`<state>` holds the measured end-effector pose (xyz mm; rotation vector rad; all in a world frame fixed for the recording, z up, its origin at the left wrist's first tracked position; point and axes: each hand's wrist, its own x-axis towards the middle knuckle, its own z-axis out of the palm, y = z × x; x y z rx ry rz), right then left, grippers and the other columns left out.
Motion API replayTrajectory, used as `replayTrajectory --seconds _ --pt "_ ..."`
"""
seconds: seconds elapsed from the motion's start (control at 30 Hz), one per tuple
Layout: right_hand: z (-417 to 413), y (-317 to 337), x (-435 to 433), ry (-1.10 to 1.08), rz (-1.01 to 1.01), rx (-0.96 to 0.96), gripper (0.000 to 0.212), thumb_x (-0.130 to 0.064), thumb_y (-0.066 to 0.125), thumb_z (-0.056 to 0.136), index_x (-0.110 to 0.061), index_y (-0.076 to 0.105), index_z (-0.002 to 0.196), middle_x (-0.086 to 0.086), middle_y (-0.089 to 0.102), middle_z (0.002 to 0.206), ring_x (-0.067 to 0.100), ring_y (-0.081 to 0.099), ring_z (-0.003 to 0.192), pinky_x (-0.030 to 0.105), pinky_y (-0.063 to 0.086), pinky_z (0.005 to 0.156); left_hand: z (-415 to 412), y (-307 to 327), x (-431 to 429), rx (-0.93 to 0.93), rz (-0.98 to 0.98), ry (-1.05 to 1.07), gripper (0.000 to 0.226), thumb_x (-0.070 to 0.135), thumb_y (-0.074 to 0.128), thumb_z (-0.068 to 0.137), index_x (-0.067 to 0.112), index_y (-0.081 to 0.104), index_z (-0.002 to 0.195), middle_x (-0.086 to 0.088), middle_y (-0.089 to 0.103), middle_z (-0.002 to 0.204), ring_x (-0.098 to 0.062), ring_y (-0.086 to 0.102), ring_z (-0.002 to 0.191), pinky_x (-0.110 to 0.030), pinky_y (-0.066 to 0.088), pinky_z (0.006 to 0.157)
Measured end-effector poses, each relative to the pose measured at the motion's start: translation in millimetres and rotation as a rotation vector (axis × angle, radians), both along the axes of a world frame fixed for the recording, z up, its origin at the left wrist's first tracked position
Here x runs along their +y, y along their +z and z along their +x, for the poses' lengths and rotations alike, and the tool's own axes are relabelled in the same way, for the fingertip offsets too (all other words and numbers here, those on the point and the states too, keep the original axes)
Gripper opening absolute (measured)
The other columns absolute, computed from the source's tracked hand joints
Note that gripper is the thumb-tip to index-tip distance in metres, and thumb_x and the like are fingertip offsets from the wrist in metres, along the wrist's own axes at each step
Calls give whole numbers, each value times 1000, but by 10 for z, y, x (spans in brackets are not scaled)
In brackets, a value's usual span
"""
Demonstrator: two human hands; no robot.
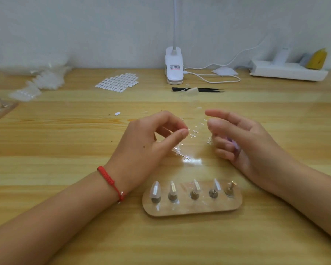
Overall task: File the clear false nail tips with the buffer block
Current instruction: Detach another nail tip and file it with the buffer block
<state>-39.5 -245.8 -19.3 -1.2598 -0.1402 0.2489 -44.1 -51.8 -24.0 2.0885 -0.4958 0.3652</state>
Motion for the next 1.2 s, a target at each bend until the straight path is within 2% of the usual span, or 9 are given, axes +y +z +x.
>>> replayTrajectory --seconds 0.07,0.23,0.37,0.57,0.67,0.8,0.97,1.1,1.2 --pt "-2 -36 13 8 -100 -82 56 -21 86 53 -18 68 106 -5 61 72 5 40 47 15 35 40 -20 17 -7 2 -27 -21 4 25 71 83 26 69 81 20 67 75 -3 63 72 -7 38 59" --pt "-8 -56 -9 65 -281 -196 37 -36 81 59 -30 75 95 -8 65 77 3 45 52 12 35 43 -73 44 -50 18 -20 -102 4 30 70 81 26 69 81 15 68 75 -9 62 72 -18 42 55" --pt "-24 -49 0 22 -251 -167 32 -31 85 57 -28 76 88 -12 64 77 4 42 52 13 32 42 -69 69 -49 125 -110 -58 19 42 71 74 25 68 81 16 68 72 -6 61 69 -22 43 57" --pt "-32 -13 8 -17 -134 -73 27 -25 82 52 -22 76 78 -8 60 70 4 39 48 12 31 39 -78 86 -47 231 -210 -65 15 42 70 69 28 73 72 8 64 67 3 46 52 -11 38 50" --pt "-33 0 7 -7 -134 -60 22 -23 81 51 -22 74 72 -10 56 63 4 37 46 12 30 38 -66 84 -41 268 -234 -74 17 41 69 70 25 73 75 16 64 66 1 49 57 -14 42 54" --pt "-21 40 -36 111 -147 -34 23 -15 87 54 -27 72 66 -14 52 57 2 34 44 13 26 38 -69 101 -24 385 -304 -169 17 38 69 70 24 74 77 14 62 65 2 51 59 -9 41 58" --pt "-23 53 -51 191 -169 -28 15 -17 81 60 -27 72 65 -14 54 58 0 37 42 11 29 38 -99 128 -11 444 -289 -245 17 42 69 67 28 75 75 15 64 69 3 55 65 -9 42 62" --pt "-27 13 -26 67 -154 -31 25 -18 87 50 -25 72 68 -12 48 56 2 36 43 11 31 39 -106 125 -26 298 -286 -126 13 37 76 66 26 70 64 2 56 63 -3 47 60 -14 37 57" --pt "-18 -23 20 -52 -190 -67 22 -21 80 56 -20 70 75 -11 49 53 5 35 41 12 31 39 -160 126 -46 -106 -94 -51 16 24 80 72 23 66 64 -2 47 60 -5 40 57 -19 33 54"
